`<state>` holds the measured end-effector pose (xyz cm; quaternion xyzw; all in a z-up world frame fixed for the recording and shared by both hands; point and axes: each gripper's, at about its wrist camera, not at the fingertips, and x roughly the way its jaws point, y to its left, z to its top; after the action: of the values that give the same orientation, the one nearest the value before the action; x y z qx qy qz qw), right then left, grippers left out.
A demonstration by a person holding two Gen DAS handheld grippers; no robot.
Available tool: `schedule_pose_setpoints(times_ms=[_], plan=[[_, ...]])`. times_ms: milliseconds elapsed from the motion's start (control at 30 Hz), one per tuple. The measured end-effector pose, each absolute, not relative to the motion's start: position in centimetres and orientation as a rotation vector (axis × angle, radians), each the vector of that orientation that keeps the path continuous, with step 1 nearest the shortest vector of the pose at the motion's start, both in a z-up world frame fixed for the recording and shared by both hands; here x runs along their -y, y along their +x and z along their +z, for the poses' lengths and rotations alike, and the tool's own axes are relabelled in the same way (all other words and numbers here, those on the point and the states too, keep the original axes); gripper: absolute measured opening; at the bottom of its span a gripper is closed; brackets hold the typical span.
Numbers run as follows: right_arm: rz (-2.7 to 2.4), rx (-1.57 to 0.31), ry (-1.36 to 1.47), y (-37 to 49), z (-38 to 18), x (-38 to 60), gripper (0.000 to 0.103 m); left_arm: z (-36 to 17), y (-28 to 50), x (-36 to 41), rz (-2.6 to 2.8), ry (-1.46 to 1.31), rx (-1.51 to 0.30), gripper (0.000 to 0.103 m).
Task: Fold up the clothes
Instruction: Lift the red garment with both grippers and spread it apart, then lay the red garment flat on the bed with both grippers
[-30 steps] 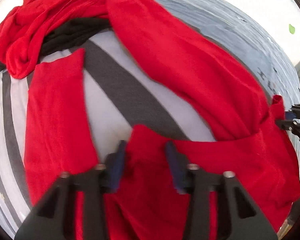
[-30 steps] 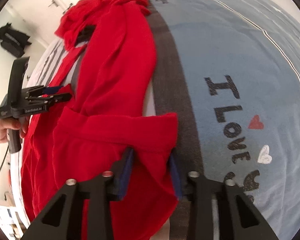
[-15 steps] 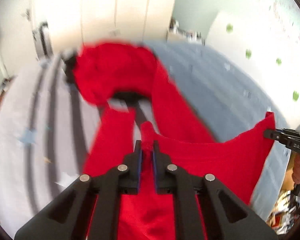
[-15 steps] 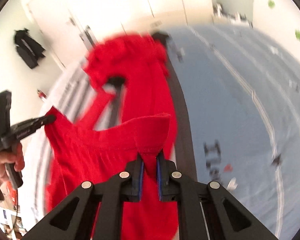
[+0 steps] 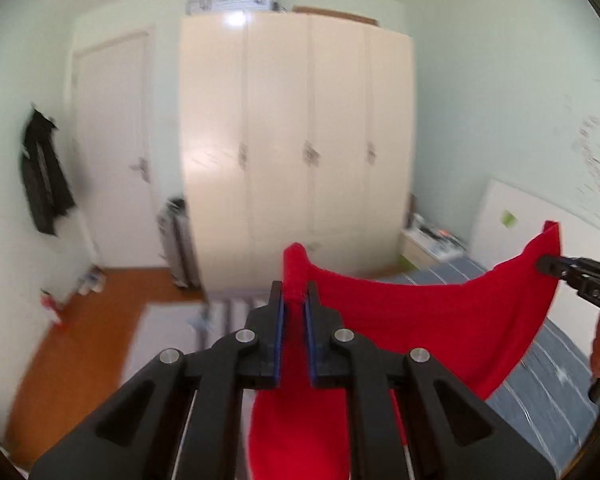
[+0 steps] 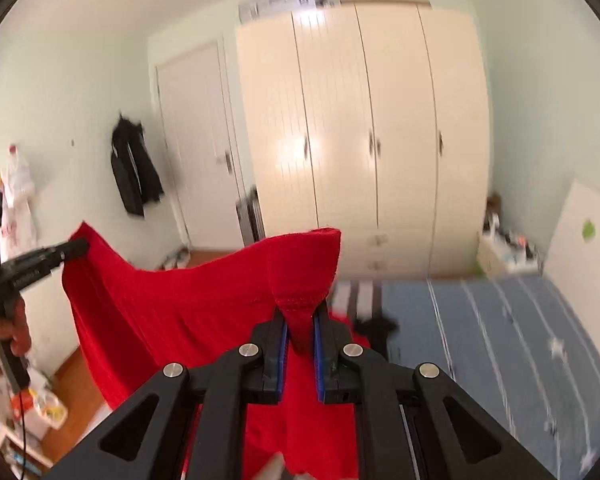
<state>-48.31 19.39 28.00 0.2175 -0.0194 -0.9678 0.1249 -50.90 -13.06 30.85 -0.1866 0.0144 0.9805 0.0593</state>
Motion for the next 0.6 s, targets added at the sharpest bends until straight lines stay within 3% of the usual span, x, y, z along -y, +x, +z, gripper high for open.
schedule_pose_setpoints(times_ms=[167, 367, 467, 600], plan=[[-2.893, 0.004, 0.494, -55.8, 40.3, -16.9, 0.009, 43.2, -54.6, 13.3, 3.092, -0.408, -0.114, 0.007], [-2.945, 0.006, 0.117, -54.0, 54.9, -17.2, 0.009, 56.9, -50.4, 12.6, 3.127, -0.018, -0.222, 0.007], [-2.925, -0.066, 0.0, -50.4, 56.6, -17.2, 0.009, 57.3, -46.4, 12.5, 3.1, 0.071, -0.286, 0.007], [-2.908, -0.135, 0.063, -46.1, 50.8, -17.4, 0.009, 49.8, -41.5, 13.0, 3.018, -0.028, -0.248, 0.007]])
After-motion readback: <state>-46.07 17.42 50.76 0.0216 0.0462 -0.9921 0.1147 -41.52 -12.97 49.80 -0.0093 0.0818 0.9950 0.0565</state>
